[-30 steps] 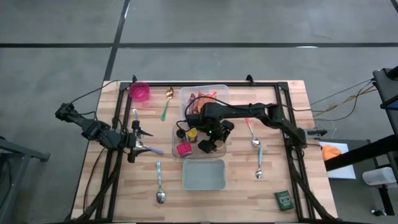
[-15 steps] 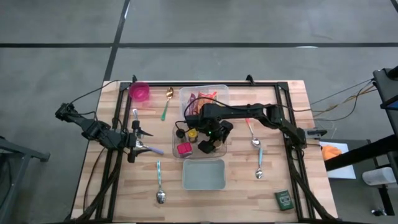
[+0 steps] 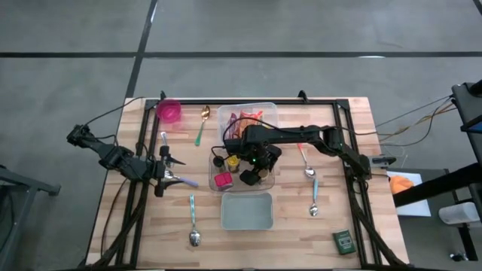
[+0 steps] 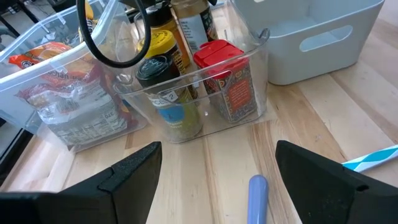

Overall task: Pick & Place Food Item
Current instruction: Put the gold spice bottle into the transparent bin, then put the blue spoon into the gray bin

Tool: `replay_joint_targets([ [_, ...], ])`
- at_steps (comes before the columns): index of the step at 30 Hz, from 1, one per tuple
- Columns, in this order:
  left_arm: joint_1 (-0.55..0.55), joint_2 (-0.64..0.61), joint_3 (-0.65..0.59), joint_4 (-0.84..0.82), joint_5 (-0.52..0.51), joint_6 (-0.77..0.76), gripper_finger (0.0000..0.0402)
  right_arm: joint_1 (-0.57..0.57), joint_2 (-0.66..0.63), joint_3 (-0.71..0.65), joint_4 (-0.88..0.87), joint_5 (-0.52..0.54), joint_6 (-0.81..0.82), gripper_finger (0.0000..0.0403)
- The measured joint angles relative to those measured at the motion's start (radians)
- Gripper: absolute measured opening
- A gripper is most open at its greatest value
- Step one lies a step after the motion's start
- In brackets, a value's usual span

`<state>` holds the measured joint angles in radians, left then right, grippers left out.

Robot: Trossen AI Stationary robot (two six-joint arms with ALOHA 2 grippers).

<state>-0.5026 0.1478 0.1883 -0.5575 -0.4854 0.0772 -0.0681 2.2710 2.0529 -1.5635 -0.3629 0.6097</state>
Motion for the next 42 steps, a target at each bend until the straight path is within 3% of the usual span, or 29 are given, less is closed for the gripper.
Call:
replay_joint_targets([
  [8, 0.000, 0.000, 0.000, 0.000, 0.000, 0.000, 0.0317, 0.001, -0.002, 0.000, 0.012, 0.018, -0.008, 0.0322],
  [16, 0.000, 0.000, 0.000, 0.000, 0.000, 0.000, 0.0317, 0.020, -0.002, 0.000, 0.023, 0.027, -0.019, 0.0396],
  [26, 0.000, 0.000, 0.000, 0.000, 0.000, 0.000, 0.0317, 0.039, -0.049, 0.000, 0.015, 0.057, 0.009, 0.0391],
  [34, 0.000, 0.000, 0.000, 0.000, 0.000, 0.000, 0.0317, 0.071, -0.198, 0.001, 0.033, 0.232, 0.061, 0.0391],
  [42, 0.000, 0.000, 0.000, 0.000, 0.000, 0.000, 0.0316, 0.200, -0.356, -0.003, 0.046, 0.521, 0.198, 0.0391],
])
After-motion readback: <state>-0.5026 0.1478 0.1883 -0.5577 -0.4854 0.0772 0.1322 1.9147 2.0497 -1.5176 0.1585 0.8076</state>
